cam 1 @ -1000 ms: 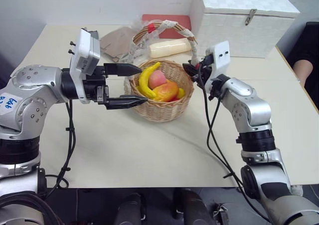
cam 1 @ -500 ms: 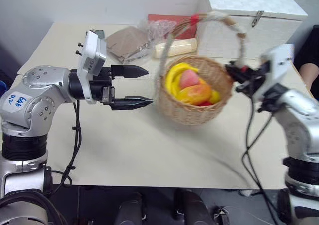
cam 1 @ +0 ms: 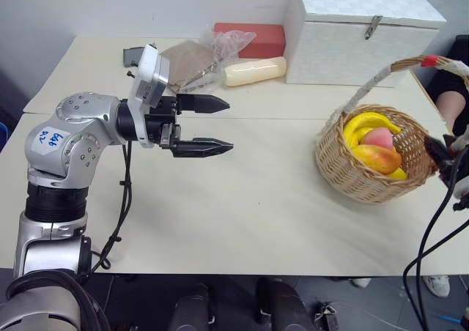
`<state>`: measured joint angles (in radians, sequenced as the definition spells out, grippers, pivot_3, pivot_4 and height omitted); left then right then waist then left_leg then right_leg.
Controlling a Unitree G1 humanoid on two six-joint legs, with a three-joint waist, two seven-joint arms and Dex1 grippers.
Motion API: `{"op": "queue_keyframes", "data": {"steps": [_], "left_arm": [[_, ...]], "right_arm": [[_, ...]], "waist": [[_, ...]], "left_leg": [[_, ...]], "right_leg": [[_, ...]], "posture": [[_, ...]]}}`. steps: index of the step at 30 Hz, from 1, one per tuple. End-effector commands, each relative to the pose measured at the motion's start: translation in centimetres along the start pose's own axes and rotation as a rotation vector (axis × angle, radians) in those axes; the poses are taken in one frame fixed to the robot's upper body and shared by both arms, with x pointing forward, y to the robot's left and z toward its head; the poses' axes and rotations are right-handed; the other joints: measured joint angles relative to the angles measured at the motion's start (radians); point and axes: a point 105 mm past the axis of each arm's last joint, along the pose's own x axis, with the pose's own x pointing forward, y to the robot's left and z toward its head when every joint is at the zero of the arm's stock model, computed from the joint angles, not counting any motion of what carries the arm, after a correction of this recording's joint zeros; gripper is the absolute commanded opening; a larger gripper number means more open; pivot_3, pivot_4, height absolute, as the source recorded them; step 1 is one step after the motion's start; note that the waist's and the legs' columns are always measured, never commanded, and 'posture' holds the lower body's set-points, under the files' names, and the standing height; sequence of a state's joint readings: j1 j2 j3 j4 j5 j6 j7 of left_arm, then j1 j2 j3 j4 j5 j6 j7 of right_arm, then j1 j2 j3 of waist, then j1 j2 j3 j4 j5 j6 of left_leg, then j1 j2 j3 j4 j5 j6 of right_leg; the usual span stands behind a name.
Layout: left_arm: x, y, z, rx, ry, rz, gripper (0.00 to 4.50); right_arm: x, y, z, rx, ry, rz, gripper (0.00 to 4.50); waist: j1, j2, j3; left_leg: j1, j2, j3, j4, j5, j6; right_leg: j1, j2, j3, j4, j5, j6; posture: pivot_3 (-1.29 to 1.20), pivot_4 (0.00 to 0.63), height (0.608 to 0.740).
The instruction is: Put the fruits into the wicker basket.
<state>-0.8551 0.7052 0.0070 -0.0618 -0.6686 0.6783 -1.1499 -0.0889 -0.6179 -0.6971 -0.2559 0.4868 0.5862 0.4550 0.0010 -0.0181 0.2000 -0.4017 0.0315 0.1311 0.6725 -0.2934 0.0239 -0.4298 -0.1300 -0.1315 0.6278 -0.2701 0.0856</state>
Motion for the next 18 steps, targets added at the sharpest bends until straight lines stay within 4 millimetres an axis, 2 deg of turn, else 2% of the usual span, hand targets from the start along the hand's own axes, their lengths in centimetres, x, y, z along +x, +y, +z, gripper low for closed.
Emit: {"op": "queue_keyframes", "data": {"steps": [1, 4, 6, 10, 11, 14, 15, 18], "left_arm": [[-0.3, -0.1, 0.6, 0.029, -0.003, -0.01, 4.5], [-0.6, 0.0, 0.6, 0.025, -0.001, -0.017, 4.5], [-0.8, 0.0, 0.7, 0.022, 0.001, -0.021, 4.5], [-1.2, -0.2, 0.4, -0.006, 0.0, -0.036, 4.5], [-1.3, -0.2, 0.3, -0.011, 0.0, -0.035, 4.5], [-1.5, -0.1, -0.2, -0.021, 0.003, -0.014, 4.5], [-1.5, -0.1, -0.3, -0.023, 0.002, -0.01, 4.5], [-1.4, -0.7, -0.4, -0.04, -0.011, -0.027, 4.5]], "right_arm": [[-2.5, -0.9, 2.7, -0.078, -0.083, -0.002, 3.33], [-4.9, -2.7, 4.3, -0.129, -0.072, -0.017, 4.39], [-6.4, -3.4, 5.1, -0.14, -0.034, 0.024, 4.45], [-11.8, -2.6, 5.2, -0.065, 0.196, 0.331, 4.45], [-12.7, -2.8, 5.2, -0.044, 0.235, 0.356, 4.45], [-13.6, -4.8, 6.0, -0.011, 0.265, 0.317, 4.45], [-13.6, -5.0, 6.4, -0.001, 0.255, 0.313, 4.45], [-13.2, -4.8, 7.1, 0.022, 0.23, 0.35, 4.45]], "waist": [[0.001, 0.0, 0.0], [0.005, 0.001, 0.0], [0.006, 0.001, 0.0], [0.023, 0.002, 0.0], [0.023, 0.001, 0.0], [0.02, 0.001, 0.0], [0.017, 0.001, 0.0], [0.014, 0.001, 0.0]], "left_leg": [[0.0, 0.0, 0.0, 0.0, 0.0, 0.0], [0.0, -0.001, 0.0, 0.001, 0.0, 0.001], [0.0, -0.001, 0.0, 0.002, 0.0, 0.001], [0.002, 0.0, -0.001, 0.0, -0.001, 0.002], [0.002, 0.0, -0.002, 0.0, -0.001, 0.002], [0.006, 0.0, -0.001, 0.001, -0.004, 0.005], [0.009, 0.0, 0.0, 0.002, -0.009, 0.012], [0.016, 0.001, -0.001, 0.001, -0.013, 0.012]], "right_leg": [[0.0, 0.0, 0.0, 0.0, 0.0, 0.0], [0.001, -0.001, 0.0, 0.0, 0.0, 0.001], [0.001, -0.001, 0.0, -0.002, 0.0, 0.001], [0.003, 0.0, 0.0, -0.006, 0.0, 0.001], [0.004, 0.001, -0.001, -0.006, 0.0, 0.001], [0.009, -0.001, 0.0, -0.008, 0.001, 0.001], [0.011, -0.001, 0.001, -0.008, 0.001, 0.002], [0.018, -0.002, 0.002, -0.011, 0.001, 0.002]], "posture": [[0.0, 0.15, 0.74], [0.0, 0.15, 0.74], [0.0, 0.15, 0.74], [0.0, 0.15, 0.74], [0.0, 0.15, 0.74], [0.0, 0.15, 0.74], [0.0, 0.15, 0.74], [0.0, 0.15, 0.74]]}}
